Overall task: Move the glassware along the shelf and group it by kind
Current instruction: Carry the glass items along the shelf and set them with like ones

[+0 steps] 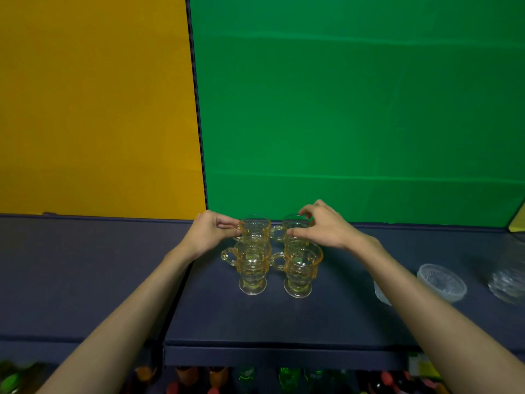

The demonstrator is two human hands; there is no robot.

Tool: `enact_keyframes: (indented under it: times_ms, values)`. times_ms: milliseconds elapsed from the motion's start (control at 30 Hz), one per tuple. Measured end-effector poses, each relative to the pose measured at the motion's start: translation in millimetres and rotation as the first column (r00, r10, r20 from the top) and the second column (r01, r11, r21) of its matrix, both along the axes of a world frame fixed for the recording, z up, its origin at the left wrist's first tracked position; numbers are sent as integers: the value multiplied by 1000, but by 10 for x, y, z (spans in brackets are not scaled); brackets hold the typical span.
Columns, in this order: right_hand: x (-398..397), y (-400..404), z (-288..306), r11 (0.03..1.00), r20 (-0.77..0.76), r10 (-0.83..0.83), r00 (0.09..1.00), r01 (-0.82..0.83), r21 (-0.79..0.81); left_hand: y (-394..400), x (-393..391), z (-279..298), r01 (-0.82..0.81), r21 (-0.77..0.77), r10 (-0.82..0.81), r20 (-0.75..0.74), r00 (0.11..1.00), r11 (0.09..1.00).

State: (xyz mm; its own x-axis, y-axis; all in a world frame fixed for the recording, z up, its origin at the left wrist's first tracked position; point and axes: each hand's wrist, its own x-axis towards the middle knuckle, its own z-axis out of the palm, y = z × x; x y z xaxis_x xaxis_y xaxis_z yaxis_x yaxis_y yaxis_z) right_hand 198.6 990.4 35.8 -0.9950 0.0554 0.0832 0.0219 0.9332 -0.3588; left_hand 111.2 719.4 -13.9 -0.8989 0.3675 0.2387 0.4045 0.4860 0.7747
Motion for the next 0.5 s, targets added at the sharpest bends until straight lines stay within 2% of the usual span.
enact_keyframes:
  times_ms: [200, 500]
  values:
    - [7, 16, -4, 1000, 6, -3, 1000, 3, 4, 17, 25, 2, -20, 0, 20, -34, 999, 1000]
    - [10, 18, -9, 1000, 16, -1, 1000, 1, 8, 21, 100, 121, 55, 10, -55, 46, 997, 998]
